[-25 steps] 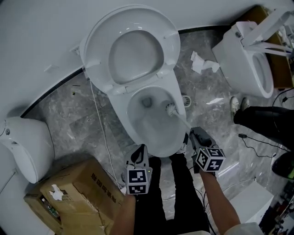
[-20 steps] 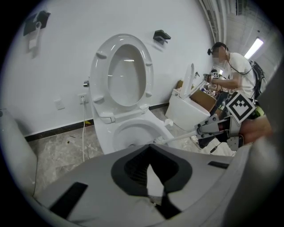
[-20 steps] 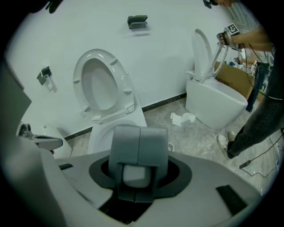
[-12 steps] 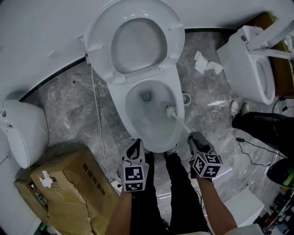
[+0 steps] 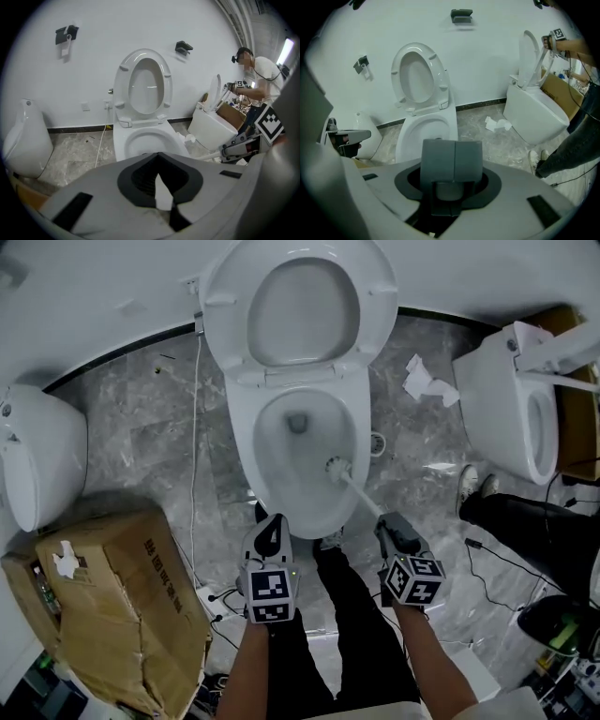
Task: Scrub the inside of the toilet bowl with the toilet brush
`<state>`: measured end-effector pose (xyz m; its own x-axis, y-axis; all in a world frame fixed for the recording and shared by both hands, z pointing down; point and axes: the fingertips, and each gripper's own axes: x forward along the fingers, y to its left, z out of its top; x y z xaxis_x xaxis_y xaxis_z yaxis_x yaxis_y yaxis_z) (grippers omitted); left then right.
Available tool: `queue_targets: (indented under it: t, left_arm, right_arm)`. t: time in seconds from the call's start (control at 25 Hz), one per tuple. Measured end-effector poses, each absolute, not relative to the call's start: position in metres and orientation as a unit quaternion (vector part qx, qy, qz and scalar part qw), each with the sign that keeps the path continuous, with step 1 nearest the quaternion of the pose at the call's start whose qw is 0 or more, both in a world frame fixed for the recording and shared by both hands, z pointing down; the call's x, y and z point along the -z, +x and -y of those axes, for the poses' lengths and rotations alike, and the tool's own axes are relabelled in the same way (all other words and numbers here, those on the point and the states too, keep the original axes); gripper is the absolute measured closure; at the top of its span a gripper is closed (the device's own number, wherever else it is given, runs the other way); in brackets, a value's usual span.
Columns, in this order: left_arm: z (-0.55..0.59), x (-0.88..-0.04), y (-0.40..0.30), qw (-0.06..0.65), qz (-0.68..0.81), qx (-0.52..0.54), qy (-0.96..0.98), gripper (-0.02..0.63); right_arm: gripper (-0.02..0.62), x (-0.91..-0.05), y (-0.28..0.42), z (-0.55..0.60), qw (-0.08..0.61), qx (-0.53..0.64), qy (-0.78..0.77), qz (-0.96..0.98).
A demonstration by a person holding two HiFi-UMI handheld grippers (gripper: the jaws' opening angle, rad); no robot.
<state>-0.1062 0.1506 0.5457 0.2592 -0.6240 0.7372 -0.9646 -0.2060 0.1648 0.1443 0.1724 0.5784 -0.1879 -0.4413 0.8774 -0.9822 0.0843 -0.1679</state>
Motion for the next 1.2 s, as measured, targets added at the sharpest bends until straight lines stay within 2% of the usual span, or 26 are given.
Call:
queue_targets:
  t: [0.16, 0.56, 1.2]
  left_arm:
    - [-0.157, -0.539, -0.101, 0.304, 0.559, -0.27, 0.722, 0.577]
    - [-0.194, -0.536, -0.103, 0.33, 0.597, -0.246, 0.688, 0.577]
    - [-0.202, -0.541, -0.122, 0.343, 0.629, -0.24, 0.656, 0.577]
  right_arm:
    - [0.419, -0.578, 0.143, -0.179, 0.349, -0.395, 0.523, 0.67]
    - [0.419, -0.577, 0.136, -0.203, 0.397, -0.369, 0.469, 0.697]
    - [0.419, -0.573, 0.128, -0.221, 0.43, -0.357, 0.401, 0.726]
